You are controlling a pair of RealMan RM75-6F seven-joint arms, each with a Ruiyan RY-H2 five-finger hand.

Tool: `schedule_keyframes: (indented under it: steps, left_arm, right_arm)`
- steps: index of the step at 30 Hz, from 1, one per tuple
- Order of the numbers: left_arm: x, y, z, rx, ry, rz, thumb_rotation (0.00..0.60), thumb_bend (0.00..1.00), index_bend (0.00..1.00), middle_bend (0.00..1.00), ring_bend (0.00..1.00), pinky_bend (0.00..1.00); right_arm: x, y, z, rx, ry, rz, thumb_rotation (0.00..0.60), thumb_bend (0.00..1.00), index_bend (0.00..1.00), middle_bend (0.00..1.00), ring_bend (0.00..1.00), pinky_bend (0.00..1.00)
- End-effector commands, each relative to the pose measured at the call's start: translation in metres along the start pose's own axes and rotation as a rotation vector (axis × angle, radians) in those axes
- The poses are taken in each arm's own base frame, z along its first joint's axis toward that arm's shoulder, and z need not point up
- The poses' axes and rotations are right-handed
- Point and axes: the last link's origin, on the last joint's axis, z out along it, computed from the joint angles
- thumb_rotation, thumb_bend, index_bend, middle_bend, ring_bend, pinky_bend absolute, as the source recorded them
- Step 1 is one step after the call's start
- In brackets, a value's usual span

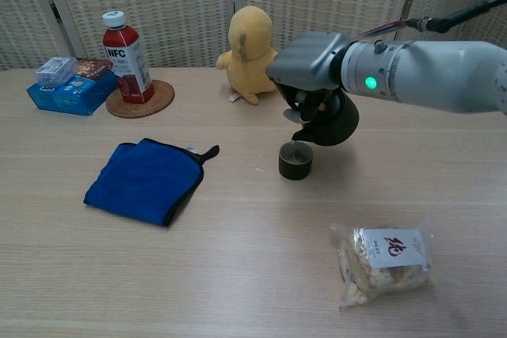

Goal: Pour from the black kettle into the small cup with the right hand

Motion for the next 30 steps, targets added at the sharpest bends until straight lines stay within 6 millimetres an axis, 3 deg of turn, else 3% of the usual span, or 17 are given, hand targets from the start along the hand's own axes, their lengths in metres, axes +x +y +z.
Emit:
schedule_keyframes:
  steps: [1,30]
  left_arm:
    - [-0.0001,-0.0002,-0.0001,0.001,0.001,-0.001,0.600,0.10,0.11,0.00,0.03,0.00]
    - [-0.0001,-0.0008,-0.0012,0.000,0.004,-0.002,0.600,0.10,0.11,0.00,0.03,0.00]
  right_arm:
    - [0.0007,-0.0021,-0.0003,0.005,-0.001,-0.015,0.456,0.49,1.00,1.00,0.98,0.49]
    - [0.0050,0.0023,-0.0055,-0.015,-0.007,-0.107,0.471,0.49,1.00,1.00,0.98,0.49]
